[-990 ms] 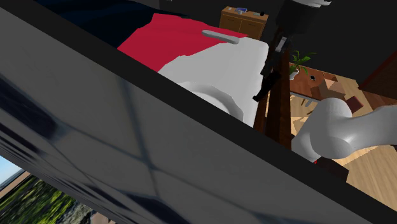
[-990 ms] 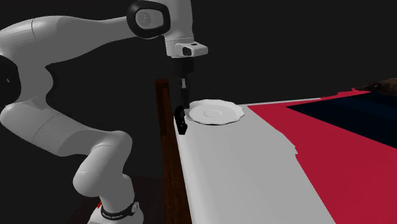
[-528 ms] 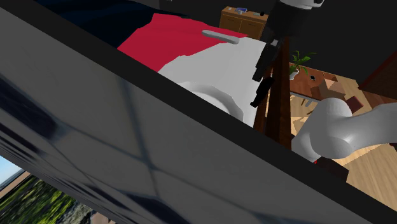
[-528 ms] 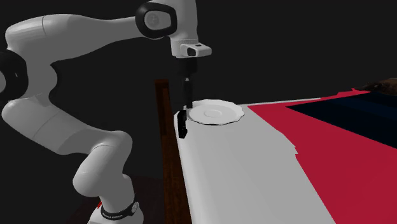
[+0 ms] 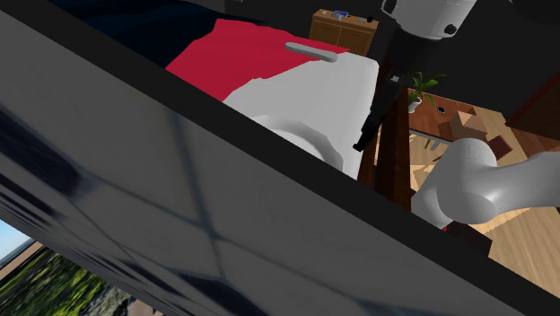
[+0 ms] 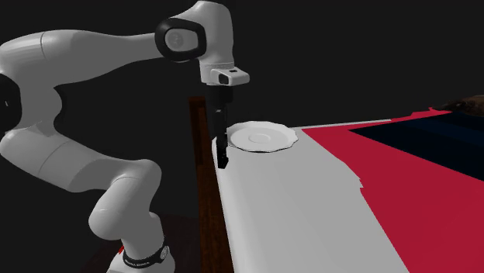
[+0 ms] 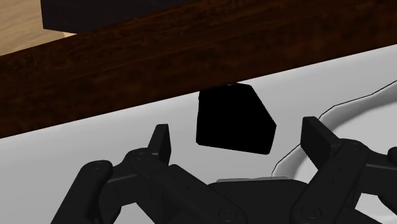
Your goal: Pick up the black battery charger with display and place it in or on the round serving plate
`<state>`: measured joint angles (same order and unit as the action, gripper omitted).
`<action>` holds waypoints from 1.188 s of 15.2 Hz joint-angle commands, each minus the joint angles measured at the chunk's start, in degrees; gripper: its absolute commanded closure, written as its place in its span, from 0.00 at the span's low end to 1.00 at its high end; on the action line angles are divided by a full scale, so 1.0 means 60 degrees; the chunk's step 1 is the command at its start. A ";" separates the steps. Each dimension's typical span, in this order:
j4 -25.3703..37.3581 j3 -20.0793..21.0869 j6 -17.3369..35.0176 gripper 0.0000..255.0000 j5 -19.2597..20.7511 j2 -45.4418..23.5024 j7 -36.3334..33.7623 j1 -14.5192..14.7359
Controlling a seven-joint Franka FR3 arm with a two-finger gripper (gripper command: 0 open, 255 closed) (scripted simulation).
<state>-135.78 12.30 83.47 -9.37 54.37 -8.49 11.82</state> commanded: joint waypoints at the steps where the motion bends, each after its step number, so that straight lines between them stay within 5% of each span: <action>1: -0.0305 0.0018 0.0204 0.00 -0.0023 0.0101 0.0019 0.0016; 10: -0.0546 0.0043 0.0370 0.00 -0.0049 0.0175 0.0028 0.0031; 11: -0.0546 0.0043 0.0370 1.00 -0.0049 0.0175 0.0028 0.0031; 18: -0.0549 0.0043 0.0372 1.00 -0.0050 0.0177 0.0028 0.0032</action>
<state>-139.04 12.56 85.70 -9.69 55.45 -8.32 12.02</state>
